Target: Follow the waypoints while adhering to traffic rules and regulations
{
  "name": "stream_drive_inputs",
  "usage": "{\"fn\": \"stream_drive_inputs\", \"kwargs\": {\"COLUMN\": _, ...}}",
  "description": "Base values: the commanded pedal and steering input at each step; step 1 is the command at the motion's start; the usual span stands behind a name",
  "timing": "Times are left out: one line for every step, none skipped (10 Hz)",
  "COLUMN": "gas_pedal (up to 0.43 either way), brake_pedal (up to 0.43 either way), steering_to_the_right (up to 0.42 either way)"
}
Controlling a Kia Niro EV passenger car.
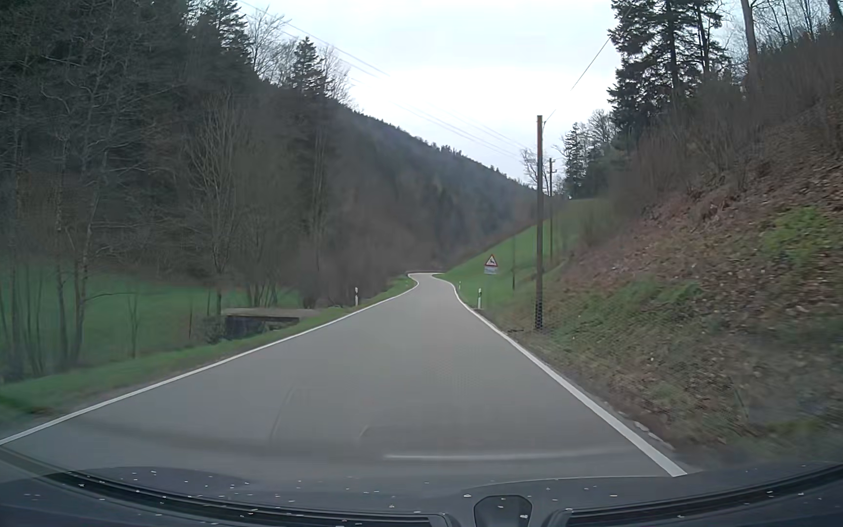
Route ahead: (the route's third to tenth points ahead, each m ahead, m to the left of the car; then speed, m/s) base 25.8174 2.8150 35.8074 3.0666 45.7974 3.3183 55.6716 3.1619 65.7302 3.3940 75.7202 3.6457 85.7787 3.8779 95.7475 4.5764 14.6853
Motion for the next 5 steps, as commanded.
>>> {"fn": "stream_drive_inputs", "kwargs": {"gas_pedal": 0.000, "brake_pedal": 0.000, "steering_to_the_right": -0.014}}
{"fn": "stream_drive_inputs", "kwargs": {"gas_pedal": 0.000, "brake_pedal": 0.000, "steering_to_the_right": -0.011}}
{"fn": "stream_drive_inputs", "kwargs": {"gas_pedal": 0.000, "brake_pedal": 0.000, "steering_to_the_right": -0.007}}
{"fn": "stream_drive_inputs", "kwargs": {"gas_pedal": 0.000, "brake_pedal": 0.000, "steering_to_the_right": -0.007}}
{"fn": "stream_drive_inputs", "kwargs": {"gas_pedal": 0.000, "brake_pedal": 0.000, "steering_to_the_right": -0.007}}
